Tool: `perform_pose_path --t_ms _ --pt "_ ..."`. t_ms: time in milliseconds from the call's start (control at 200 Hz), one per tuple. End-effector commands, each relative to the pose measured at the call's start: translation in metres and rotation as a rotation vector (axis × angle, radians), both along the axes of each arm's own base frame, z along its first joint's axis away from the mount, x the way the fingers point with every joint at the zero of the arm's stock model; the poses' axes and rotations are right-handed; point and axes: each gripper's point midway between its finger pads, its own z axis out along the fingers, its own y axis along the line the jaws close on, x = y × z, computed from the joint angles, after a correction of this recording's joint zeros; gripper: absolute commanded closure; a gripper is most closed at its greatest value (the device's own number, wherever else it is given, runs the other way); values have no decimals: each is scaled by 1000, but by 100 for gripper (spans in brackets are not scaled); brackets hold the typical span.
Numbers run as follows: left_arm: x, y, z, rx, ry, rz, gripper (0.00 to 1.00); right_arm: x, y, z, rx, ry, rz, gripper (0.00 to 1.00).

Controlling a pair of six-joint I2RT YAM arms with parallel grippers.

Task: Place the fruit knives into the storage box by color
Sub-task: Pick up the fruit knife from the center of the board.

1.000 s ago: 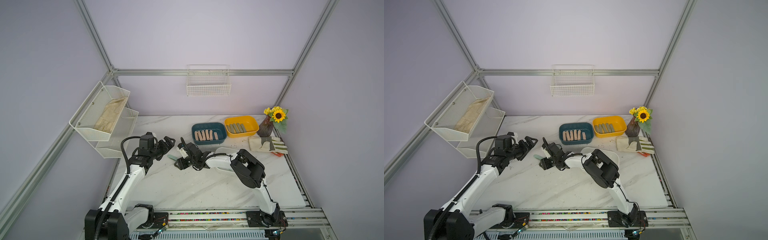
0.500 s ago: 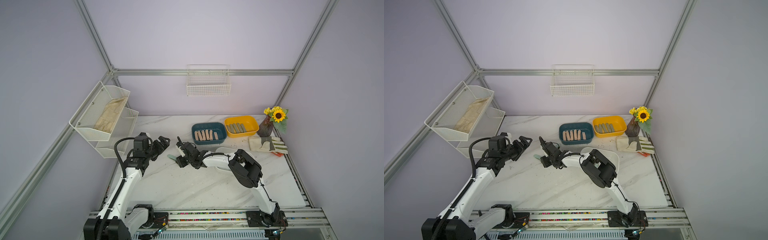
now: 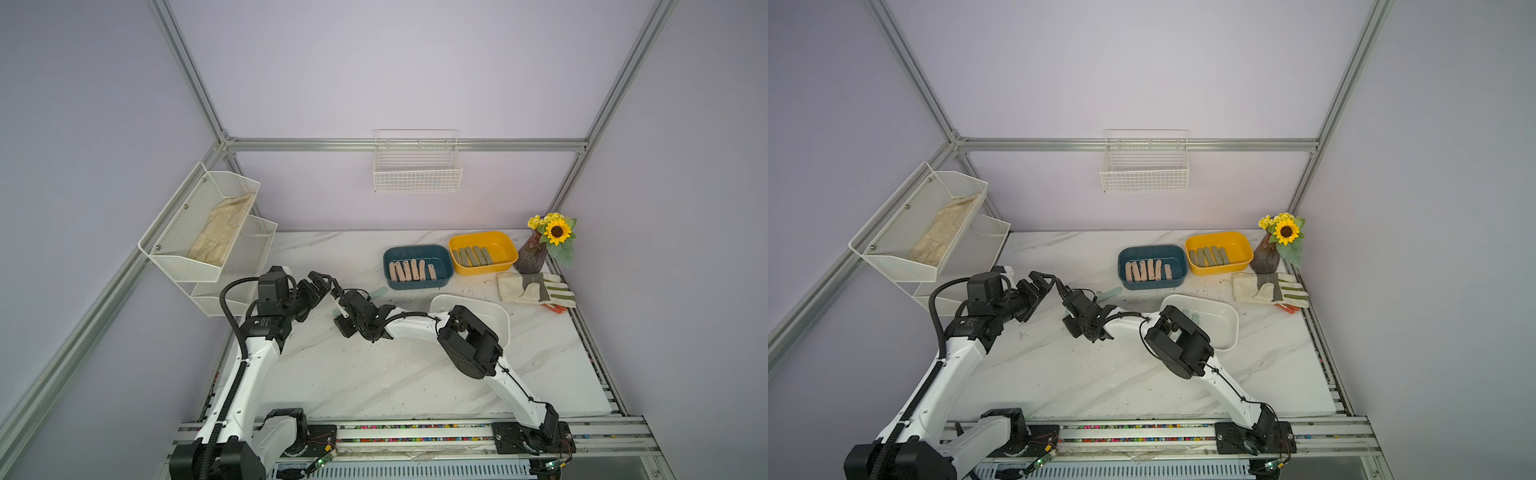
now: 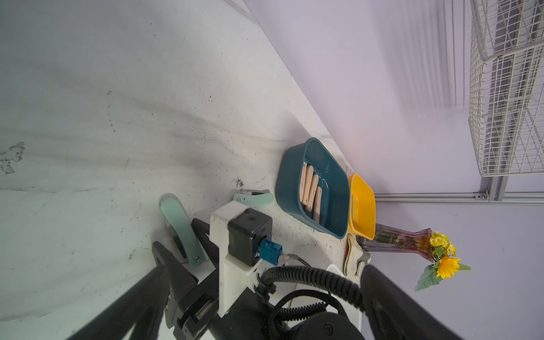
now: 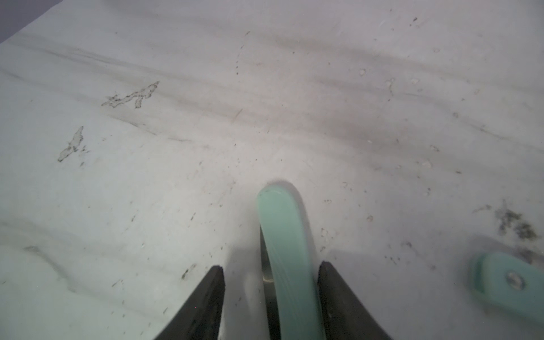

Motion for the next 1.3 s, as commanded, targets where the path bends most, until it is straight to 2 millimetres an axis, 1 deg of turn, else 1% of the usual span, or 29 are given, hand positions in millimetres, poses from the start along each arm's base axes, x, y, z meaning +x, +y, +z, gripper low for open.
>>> perform_pose_path --t_ms 0,135,270,340,440,575,710,910,995,1085,1210,1290 --pt "-1 -3 12 -4 -46 -24 0 -22 -49 -89 -287 108 -22 49" --pt "-1 -3 12 -6 -45 -24 0 -18 -51 -95 -303 100 -44 55" --pt "-2 -3 10 -13 -40 -22 0 -16 -49 -98 -299 105 -61 65" --pt "-2 -3 10 -15 -40 -24 0 -16 -47 -96 -285 114 -68 70" --pt "-2 -3 12 -16 -44 -23 0 -14 -45 -87 -264 107 -79 76" --pt "-2 -3 12 -17 -44 -23 0 -11 -44 -64 -219 97 -109 78" --pt "-2 -5 13 -28 -44 -31 0 -9 -43 -33 -141 92 -147 79" --pt "-2 -9 10 -51 -30 -46 0 -8 -50 7 -39 92 -198 79" --pt "-3 -11 7 -64 -23 -53 0 -7 -56 20 -12 91 -221 79" --pt "-3 -15 8 -90 -29 -65 0 -5 -63 35 21 86 -247 79" --pt "-5 -20 17 -116 -50 -82 0 -1 -78 56 67 79 -295 79" --pt "-5 -24 19 -132 -55 -90 0 2 -91 70 97 77 -329 79"
